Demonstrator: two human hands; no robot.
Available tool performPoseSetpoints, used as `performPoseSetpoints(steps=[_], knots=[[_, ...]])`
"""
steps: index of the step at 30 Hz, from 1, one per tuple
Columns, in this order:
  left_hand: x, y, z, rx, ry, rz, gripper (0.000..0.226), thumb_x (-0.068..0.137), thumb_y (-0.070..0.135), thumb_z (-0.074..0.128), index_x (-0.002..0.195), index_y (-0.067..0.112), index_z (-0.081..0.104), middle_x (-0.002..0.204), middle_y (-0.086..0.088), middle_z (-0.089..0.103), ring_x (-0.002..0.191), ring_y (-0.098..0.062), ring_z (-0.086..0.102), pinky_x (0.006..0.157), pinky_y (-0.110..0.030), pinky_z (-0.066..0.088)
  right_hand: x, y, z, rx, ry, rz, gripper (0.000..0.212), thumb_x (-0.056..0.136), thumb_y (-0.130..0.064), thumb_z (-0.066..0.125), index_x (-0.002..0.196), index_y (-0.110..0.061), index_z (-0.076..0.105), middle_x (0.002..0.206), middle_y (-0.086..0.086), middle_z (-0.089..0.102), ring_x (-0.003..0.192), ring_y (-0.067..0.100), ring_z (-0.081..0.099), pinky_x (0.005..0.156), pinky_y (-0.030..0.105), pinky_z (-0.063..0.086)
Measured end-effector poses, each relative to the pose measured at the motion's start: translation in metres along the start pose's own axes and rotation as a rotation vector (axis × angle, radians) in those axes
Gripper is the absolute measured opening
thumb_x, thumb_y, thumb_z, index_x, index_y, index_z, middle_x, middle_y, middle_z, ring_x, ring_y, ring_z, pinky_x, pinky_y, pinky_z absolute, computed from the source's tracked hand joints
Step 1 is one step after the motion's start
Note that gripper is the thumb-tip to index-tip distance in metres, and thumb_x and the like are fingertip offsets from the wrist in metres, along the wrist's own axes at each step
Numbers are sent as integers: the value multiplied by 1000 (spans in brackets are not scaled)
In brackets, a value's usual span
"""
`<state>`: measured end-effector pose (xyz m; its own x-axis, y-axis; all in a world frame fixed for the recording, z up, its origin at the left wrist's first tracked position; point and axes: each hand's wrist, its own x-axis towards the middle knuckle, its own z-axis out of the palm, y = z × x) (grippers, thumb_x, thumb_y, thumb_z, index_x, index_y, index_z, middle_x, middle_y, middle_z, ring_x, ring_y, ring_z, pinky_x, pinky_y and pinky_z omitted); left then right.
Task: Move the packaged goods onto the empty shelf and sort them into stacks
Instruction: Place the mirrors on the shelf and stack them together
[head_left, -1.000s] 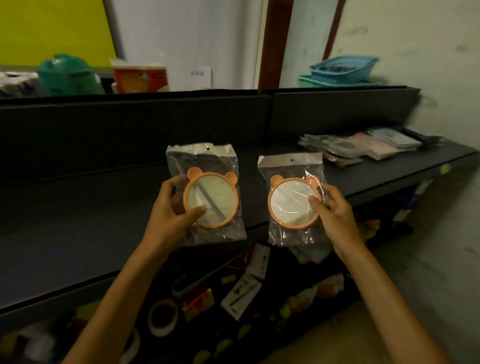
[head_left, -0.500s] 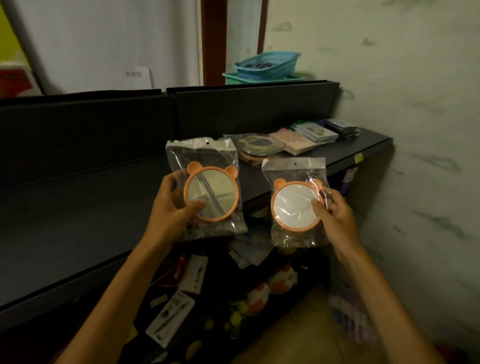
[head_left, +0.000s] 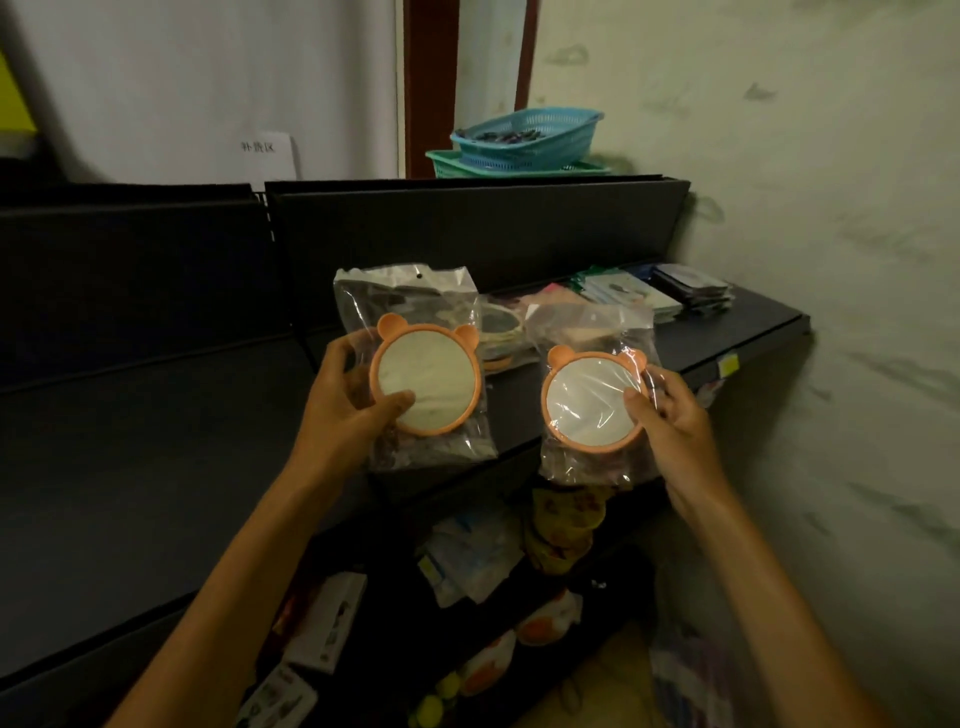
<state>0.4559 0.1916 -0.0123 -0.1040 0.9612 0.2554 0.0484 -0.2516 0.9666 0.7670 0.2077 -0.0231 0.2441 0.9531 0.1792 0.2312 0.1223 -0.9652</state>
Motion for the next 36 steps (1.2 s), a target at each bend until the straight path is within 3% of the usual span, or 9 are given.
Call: performPoseSetpoints(steps=[3,9,15,19,22,24,29,33,36], knots=[[33,-6,8,48,59,20,64,79,8,69,130,32,38,132,4,52,113,-15,57,74,-32,57,44,-2,11,6,-36,-8,33,93,-27,58,125,-28,53,121,-3,63,109,15,59,88,36,52],[92,-7,19,100,183,23,65,78,7,70,128,32,39,135,3,49,119,-16,53,89,-43,52,129,-11,35,44,-144,-46,33,93,-25,58,126,-22,55,114,-2,65,101,12,64,79,30,55],[113,-2,16,113,289,-15,63,79,4,68,130,27,39,124,8,53,107,-9,58,80,-32,53,184,-22,68,63,-305,-53,26,93,-23,58,119,-25,56,113,-3,64,102,13,63,81,32,56],[114,3,9,97,386,-35,61,80,1,66,130,24,41,115,12,57,103,-11,61,76,-33,56,207,-28,94,16,-462,-53,27,93,-26,58,120,-24,56,114,-3,64,100,10,63,68,19,53],[111,3,6,84,454,-44,61,80,1,66,131,23,42,121,5,59,109,-17,61,81,-41,55,219,-27,113,-85,-556,-39,33,92,-31,59,123,-26,53,116,-6,60,100,9,58,74,25,50],[108,3,8,93,500,-40,60,80,0,66,129,25,42,126,1,57,112,-18,59,83,-43,54,224,-25,121,-158,-598,-62,36,91,-31,60,125,-22,52,116,-4,59,95,7,58,68,21,47],[101,3,22,126,581,-30,61,78,1,68,128,25,43,126,0,57,111,-18,59,80,-38,54,231,-25,121,-443,-603,-276,39,90,-31,62,123,-15,51,104,-4,55,89,8,54,63,15,42],[98,7,37,158,608,-27,62,77,3,69,128,26,43,128,-1,55,112,-19,59,84,-44,54,234,-24,113,-613,-571,-400,43,88,-39,62,123,-17,51,117,2,54,101,14,53,83,30,48],[100,11,55,187,602,-20,62,78,4,69,129,27,42,127,2,55,111,-17,58,81,-40,55,243,-24,99,-746,-532,-572,51,89,-48,55,131,-19,48,127,4,50,116,21,47,96,35,38]])
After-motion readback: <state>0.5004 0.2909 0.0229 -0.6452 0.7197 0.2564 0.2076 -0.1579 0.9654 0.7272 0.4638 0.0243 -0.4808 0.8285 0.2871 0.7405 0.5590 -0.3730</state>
